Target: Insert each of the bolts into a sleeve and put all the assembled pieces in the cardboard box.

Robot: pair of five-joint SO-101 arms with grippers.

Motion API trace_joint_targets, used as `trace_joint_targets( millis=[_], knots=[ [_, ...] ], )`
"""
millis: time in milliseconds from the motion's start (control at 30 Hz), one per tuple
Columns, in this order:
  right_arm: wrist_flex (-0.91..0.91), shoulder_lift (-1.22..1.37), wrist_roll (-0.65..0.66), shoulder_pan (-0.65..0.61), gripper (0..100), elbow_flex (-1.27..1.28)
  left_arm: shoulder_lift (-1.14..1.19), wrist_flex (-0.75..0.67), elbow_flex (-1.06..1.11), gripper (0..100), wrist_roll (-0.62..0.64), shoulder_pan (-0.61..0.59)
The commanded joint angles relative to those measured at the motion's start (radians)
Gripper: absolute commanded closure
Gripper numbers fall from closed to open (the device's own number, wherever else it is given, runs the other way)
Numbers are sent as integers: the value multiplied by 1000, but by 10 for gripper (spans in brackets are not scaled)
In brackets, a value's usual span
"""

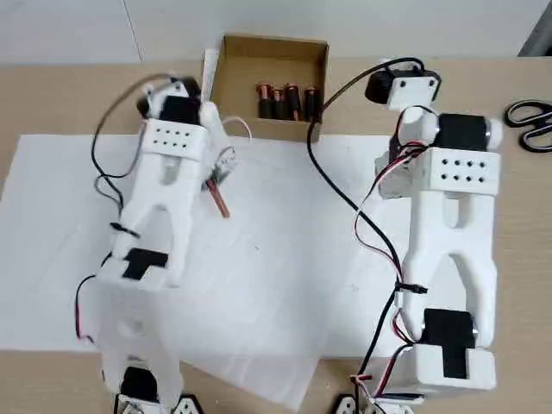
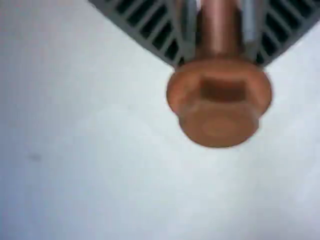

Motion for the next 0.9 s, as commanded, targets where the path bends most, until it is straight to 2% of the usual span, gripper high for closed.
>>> trace_joint_targets(
  millis=[0,133,267,433,533,700,867],
  knots=[
    [18,-107,3,-16,995,-52,-201,25,-51,994,-60,9],
    [56,-308,5,-35,995,-35,-382,25,-15,994,-126,40],
    [53,-572,8,-48,995,57,-569,23,117,994,-218,110],
    [18,-860,5,-84,995,318,-744,0,311,994,-284,189],
    [-82,-984,5,-53,995,574,-822,-112,420,994,-281,189],
    [-387,-1159,3,-25,995,908,-927,-333,627,994,-284,196],
    [-624,-1259,2,-165,995,1142,-1016,-571,766,994,-284,196]
  ],
)
